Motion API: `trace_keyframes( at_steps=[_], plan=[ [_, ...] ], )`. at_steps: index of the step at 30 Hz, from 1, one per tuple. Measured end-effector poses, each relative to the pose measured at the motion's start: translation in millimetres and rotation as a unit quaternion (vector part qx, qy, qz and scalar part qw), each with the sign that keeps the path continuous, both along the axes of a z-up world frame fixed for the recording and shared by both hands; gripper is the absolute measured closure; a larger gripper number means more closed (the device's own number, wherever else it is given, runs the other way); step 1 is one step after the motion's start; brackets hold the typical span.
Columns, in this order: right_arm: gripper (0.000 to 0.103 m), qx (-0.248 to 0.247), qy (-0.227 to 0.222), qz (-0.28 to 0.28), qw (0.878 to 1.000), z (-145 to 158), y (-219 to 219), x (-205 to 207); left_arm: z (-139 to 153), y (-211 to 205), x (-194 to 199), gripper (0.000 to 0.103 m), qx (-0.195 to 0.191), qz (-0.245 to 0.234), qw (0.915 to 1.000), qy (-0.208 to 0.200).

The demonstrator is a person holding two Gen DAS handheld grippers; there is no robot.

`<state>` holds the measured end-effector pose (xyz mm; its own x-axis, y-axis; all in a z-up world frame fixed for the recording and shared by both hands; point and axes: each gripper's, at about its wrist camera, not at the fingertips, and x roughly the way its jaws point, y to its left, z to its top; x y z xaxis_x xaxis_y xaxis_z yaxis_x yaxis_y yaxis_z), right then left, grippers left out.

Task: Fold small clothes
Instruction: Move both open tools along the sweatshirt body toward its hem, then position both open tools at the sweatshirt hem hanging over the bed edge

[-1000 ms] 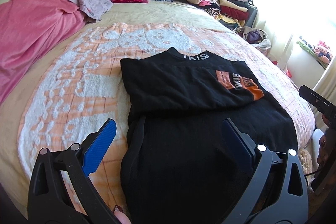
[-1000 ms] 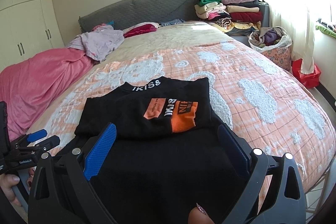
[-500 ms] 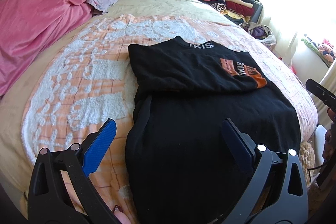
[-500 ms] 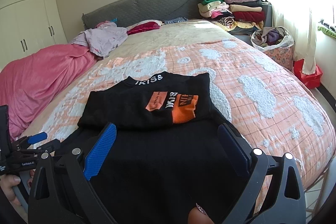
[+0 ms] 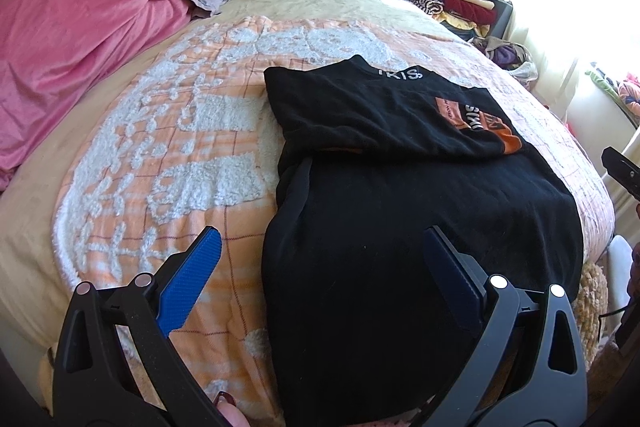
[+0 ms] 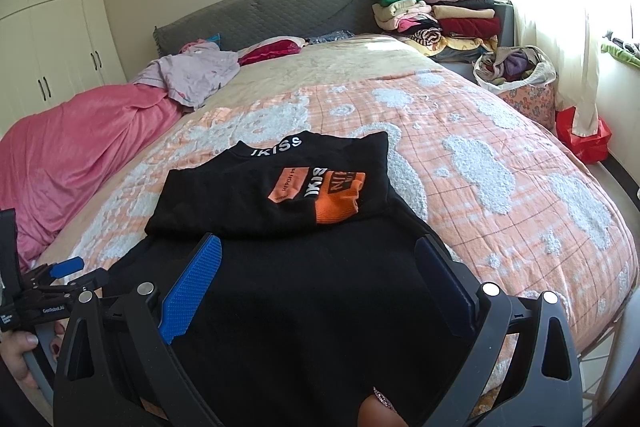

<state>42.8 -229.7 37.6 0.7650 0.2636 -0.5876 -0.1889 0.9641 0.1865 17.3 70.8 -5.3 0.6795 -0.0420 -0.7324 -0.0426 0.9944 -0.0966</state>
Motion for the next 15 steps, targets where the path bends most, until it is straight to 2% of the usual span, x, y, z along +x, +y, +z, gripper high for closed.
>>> trace_keyframes(
  at_steps=[15],
  plan=[
    [0.006, -0.019, 0.026, -0.016, 0.999, -22.6, -25.7, -14.2, -14.7, 10.2, -15.6, 0.009, 0.005, 0.014, 0.9996, 0.025]
  ],
)
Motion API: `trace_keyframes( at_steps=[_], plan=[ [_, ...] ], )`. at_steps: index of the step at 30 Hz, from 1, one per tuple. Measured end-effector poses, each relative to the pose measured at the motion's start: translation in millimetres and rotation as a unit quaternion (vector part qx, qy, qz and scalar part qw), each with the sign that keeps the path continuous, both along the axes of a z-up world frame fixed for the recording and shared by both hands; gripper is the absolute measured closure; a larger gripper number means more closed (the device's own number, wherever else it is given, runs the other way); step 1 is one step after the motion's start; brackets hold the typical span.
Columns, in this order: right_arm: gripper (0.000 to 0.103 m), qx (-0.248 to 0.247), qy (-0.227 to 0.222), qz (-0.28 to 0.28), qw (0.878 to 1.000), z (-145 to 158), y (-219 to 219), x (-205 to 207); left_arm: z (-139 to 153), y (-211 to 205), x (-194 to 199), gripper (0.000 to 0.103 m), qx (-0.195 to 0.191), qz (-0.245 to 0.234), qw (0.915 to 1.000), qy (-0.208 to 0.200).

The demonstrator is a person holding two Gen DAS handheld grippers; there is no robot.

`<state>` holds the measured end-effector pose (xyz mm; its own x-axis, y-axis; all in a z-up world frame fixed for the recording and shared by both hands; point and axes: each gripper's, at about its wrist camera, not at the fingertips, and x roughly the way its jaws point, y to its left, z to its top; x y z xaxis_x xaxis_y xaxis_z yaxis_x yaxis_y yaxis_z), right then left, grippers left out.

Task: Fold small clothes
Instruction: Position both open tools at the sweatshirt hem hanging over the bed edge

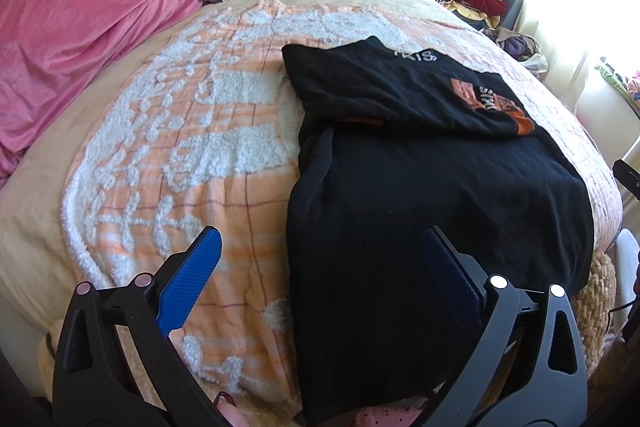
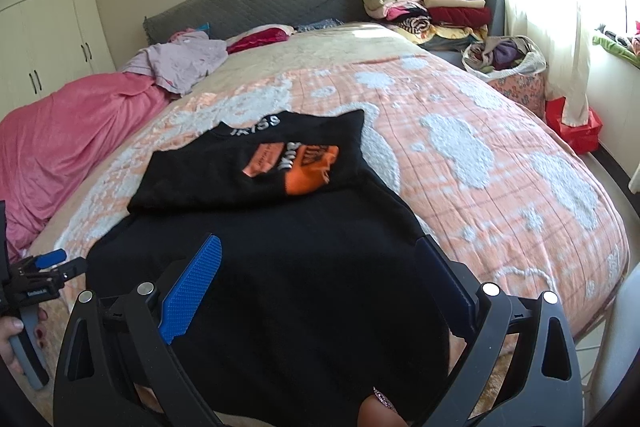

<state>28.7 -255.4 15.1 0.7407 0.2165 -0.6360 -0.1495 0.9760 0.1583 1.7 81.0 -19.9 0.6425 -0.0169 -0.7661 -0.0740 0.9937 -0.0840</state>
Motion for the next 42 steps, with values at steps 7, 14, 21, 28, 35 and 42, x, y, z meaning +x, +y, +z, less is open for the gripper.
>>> trace_keyframes(
  at_steps=[7, 14, 21, 28, 35, 42],
  plan=[
    [0.006, 0.004, 0.023, -0.011, 1.000, -15.3, -17.8, -4.1, -12.5, 5.4, -11.5, 0.009, -0.002, -0.001, 0.9998, 0.017],
    [0.006, 0.001, 0.050, -0.014, 0.999, -33.7, -37.5, -7.1, -22.4, 8.5, -23.5, 0.009, -0.026, -0.013, 0.9990, 0.032],
    [0.006, 0.004, 0.082, -0.008, 0.997, -54.5, -58.3, -13.4, -33.6, 2.2, -32.0, 0.015, -0.053, -0.035, 0.9966, 0.053],
    [0.006, 0.005, 0.117, 0.010, 0.993, -78.1, -63.9, -20.7, -46.3, 1.6, -41.9, 0.034, -0.061, -0.044, 0.9942, 0.077],
    [0.018, -0.002, 0.137, 0.031, 0.990, -92.2, -59.8, -24.0, -54.6, 4.8, -46.5, 0.034, -0.067, -0.045, 0.9921, 0.095],
    [0.052, -0.021, 0.128, 0.042, 0.991, -97.0, -55.7, -28.4, -59.0, 1.3, -49.1, 0.034, -0.064, -0.051, 0.9916, 0.100]
  ],
)
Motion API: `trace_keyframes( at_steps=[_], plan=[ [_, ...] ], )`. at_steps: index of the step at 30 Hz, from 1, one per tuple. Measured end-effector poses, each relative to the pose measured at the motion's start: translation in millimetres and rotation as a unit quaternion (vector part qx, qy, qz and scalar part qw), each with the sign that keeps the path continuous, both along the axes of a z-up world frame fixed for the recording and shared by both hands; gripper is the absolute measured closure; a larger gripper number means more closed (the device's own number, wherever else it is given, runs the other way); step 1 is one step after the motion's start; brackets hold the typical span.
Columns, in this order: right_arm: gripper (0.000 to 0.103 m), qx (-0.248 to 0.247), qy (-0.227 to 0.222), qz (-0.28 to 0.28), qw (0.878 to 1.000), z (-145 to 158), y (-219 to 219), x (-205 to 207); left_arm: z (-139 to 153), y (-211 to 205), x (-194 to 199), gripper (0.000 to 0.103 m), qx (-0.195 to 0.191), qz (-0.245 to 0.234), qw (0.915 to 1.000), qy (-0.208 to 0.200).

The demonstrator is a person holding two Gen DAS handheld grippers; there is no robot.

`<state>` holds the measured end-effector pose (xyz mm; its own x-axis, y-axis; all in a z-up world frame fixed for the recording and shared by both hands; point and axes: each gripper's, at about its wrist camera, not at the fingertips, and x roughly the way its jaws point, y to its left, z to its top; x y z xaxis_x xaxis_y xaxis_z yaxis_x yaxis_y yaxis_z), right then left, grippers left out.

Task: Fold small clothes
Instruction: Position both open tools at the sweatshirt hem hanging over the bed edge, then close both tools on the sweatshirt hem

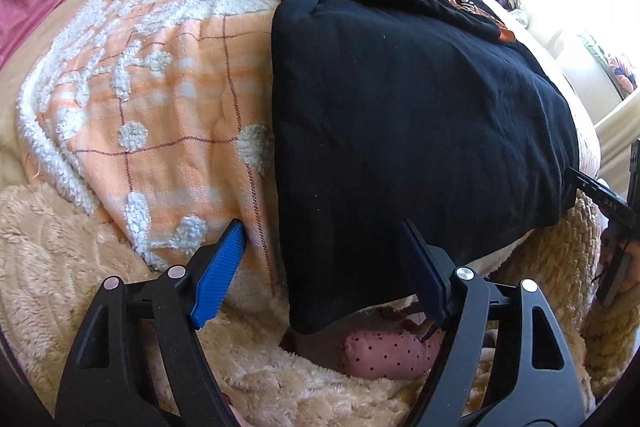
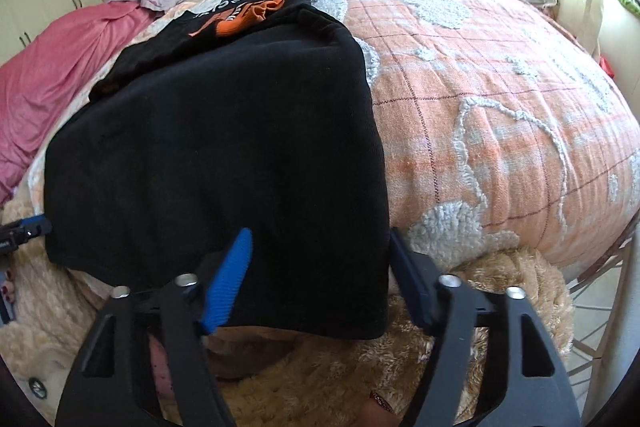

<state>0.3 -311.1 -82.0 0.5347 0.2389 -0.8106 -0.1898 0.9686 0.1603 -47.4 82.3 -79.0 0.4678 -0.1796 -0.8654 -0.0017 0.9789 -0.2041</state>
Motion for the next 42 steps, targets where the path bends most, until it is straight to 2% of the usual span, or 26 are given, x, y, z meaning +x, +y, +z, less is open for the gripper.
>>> trace_keyframes(
  at_steps=[3, 4, 6, 8, 9, 11, 13, 22, 27, 31, 33, 36, 40, 41, 42],
  plan=[
    [0.077, 0.020, -0.005, 0.011, 1.000, 3.6, -5.3, -4.6, 1.8, -0.4, -0.7, 0.041, -0.004, 0.000, 1.0000, -0.001],
    [0.081, 0.024, -0.007, 0.014, 1.000, 4.4, -5.6, -5.4, 2.4, -0.2, -0.5, 0.043, -0.005, 0.001, 1.0000, -0.002],
    [0.081, 0.021, -0.008, 0.017, 1.000, 3.7, -7.0, -5.7, 3.8, -0.4, 0.2, 0.046, -0.007, 0.001, 1.0000, -0.003],
    [0.077, 0.030, -0.004, 0.014, 0.999, 1.6, -9.6, -5.4, 6.1, 1.2, -0.9, 0.047, -0.012, 0.003, 0.9999, -0.005],
    [0.071, 0.028, 0.000, 0.010, 1.000, -0.1, -10.8, -4.2, 7.3, 1.8, -1.9, 0.047, -0.015, 0.003, 0.9999, -0.006],
    [0.068, 0.034, 0.001, 0.008, 0.999, -2.0, -13.8, -4.8, 9.1, 3.1, -4.3, 0.047, -0.017, 0.001, 0.9998, -0.008],
    [0.059, 0.033, 0.005, 0.004, 0.999, -3.7, -15.6, -4.9, 9.4, 3.3, -5.9, 0.047, -0.017, 0.000, 0.9998, -0.008],
    [0.053, 0.033, 0.011, 0.001, 0.999, -8.5, -18.1, -6.9, 6.6, 0.8, -7.6, 0.047, -0.014, -0.012, 0.9998, 0.000],
    [0.051, 0.030, 0.014, 0.001, 0.999, -10.8, -18.1, -8.5, 9.1, -2.5, -7.5, 0.053, -0.009, -0.011, 0.9999, 0.000],
    [0.051, 0.032, 0.017, 0.001, 0.999, -11.0, -20.2, -8.5, 18.5, -5.3, -10.2, 0.052, -0.029, -0.018, 0.9993, -0.017],
    [0.051, 0.032, 0.018, 0.001, 0.999, -11.6, -20.3, -7.7, 13.7, -8.7, -5.5, 0.053, -0.001, -0.012, 0.9999, -0.009],
    [0.050, 0.031, 0.017, 0.003, 0.999, -12.2, -19.5, -7.2, 3.3, -7.4, -1.6, 0.046, 0.002, -0.002, 1.0000, 0.009],
    [0.050, 0.033, 0.016, 0.007, 0.999, -14.3, -19.0, -8.7, -2.1, -9.9, -1.6, 0.045, 0.011, -0.006, 0.9998, 0.014],
    [0.050, 0.031, 0.014, 0.008, 0.999, -14.7, -18.4, -9.3, -3.3, -11.1, -1.2, 0.045, 0.011, -0.007, 0.9998, 0.015],
    [0.058, 0.032, 0.013, 0.014, 0.999, -14.7, -18.3, -10.5, -4.5, -10.7, -0.1, 0.045, 0.007, -0.006, 0.9998, 0.017]
  ],
)
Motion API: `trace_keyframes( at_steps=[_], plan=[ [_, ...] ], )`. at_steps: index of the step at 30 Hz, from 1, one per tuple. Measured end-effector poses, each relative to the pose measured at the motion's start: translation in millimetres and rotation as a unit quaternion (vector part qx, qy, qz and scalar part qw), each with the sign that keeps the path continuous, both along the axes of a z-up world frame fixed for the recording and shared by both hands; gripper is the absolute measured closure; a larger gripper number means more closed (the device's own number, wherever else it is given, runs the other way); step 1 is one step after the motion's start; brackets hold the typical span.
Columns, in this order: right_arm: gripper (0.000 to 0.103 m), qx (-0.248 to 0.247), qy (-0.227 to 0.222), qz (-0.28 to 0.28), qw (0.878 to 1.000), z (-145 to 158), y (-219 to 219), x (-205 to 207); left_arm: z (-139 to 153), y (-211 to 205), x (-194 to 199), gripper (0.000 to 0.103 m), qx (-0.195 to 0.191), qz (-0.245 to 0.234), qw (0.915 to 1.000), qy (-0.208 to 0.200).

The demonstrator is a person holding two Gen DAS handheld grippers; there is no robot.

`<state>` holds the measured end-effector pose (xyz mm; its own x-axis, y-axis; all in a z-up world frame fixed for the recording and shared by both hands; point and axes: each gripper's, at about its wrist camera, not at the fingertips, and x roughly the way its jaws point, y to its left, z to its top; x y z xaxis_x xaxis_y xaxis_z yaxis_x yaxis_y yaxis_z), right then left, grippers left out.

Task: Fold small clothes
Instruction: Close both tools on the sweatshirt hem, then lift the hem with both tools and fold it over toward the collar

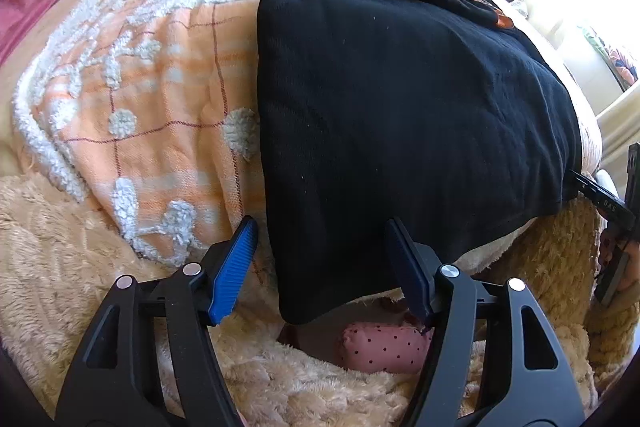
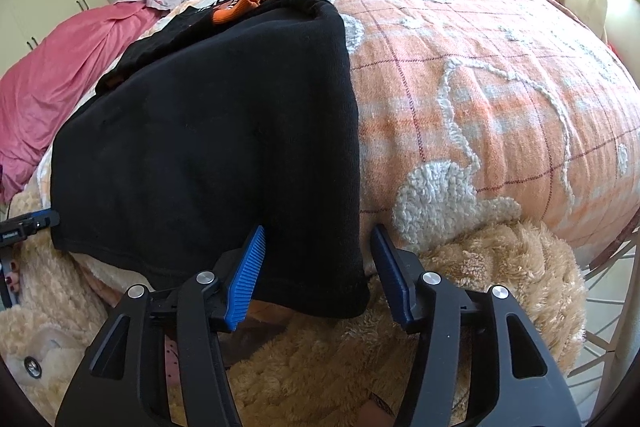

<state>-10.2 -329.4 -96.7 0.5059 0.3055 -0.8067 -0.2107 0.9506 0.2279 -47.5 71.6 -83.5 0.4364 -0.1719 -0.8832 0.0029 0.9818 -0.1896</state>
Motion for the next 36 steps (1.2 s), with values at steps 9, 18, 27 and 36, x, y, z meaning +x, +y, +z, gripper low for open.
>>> trace_keyframes(
  at_steps=[9, 18, 27, 36],
  plan=[
    [0.058, 0.000, 0.011, 0.004, 1.000, 1.9, -6.1, -1.6, -0.2, -1.4, 3.5, 0.071, -0.033, -0.012, 0.9994, -0.003],
    [0.091, 0.019, 0.004, 0.023, 1.000, 4.4, -5.9, -5.3, 2.2, -3.6, 2.0, 0.097, -0.036, -0.010, 0.9992, -0.014],
    [0.095, 0.079, -0.041, 0.021, 0.996, 43.2, -17.0, -13.2, 36.0, 5.4, -5.9, 0.099, -0.064, -0.014, 0.9956, -0.066],
    [0.095, 0.126, -0.108, 0.016, 0.986, 93.7, -19.7, -7.9, 77.7, 20.4, 0.8, 0.099, -0.073, -0.008, 0.9892, -0.127]
  ],
)
